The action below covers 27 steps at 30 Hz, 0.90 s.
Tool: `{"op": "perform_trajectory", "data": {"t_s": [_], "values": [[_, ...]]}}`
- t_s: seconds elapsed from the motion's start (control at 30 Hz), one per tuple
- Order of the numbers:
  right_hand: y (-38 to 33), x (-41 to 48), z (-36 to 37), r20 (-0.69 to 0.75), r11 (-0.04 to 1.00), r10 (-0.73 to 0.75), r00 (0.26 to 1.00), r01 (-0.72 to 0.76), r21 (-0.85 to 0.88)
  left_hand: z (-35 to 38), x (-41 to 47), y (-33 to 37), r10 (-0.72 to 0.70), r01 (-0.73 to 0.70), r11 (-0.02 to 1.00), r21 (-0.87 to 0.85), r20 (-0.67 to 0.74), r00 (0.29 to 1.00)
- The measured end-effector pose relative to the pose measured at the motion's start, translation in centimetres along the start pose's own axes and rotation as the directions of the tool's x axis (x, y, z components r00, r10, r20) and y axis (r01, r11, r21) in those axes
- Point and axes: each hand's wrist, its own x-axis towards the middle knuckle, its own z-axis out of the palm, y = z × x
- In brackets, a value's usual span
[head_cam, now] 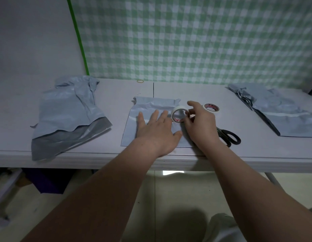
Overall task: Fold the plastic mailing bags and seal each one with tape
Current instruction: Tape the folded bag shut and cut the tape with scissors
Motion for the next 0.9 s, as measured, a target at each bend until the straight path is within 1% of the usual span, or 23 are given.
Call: {"op": "perform_trajectory", "data": {"t_s": [0.07,0.2,0.33,0.43,0.6,0.8,0.9], "values": [[0.4,0.1,0.0,-0.010,1.000,0.016,1.000,-0.016,0.002,0.2,0.1,0.3,-0.002,0.003,1.000,-0.016,0.019,1.000],[0.3,0.4,-0.2,-0.017,0.999,-0.021,1.000,0.022,0.024,0.7,-0.1,0.4,-0.014,0.015,1.000,-0.024,0.038,0.999],[0.3,0.9,-0.2,0.037,0.996,-0.086,0.996,0.085,0.029,0.7,-0.1,0.5,-0.022,0.022,1.000,-0.018,0.035,0.999],[0.6,1.4,-0.6,0.095,0.987,-0.159,0.983,0.161,-0.018,0.7,-0.1,0.5,-0.018,0.019,1.000,-0.020,0.034,0.999],[1.0,1.5,-1.2,0.134,0.974,-0.196,0.971,0.209,-0.092,0.5,-0.1,0.4,-0.016,0.017,1.000,-0.013,0.043,0.999],[1.4,1.7,-2.0,0.136,0.959,-0.206,0.969,0.228,-0.167,0.4,-0.2,0.5,-0.021,0.021,1.000,0.008,0.059,0.998],[1.2,1.6,-2.7,0.141,0.941,-0.239,0.961,0.265,-0.209,0.3,-0.2,0.5,-0.021,0.019,1.000,0.021,0.063,0.998]]}}
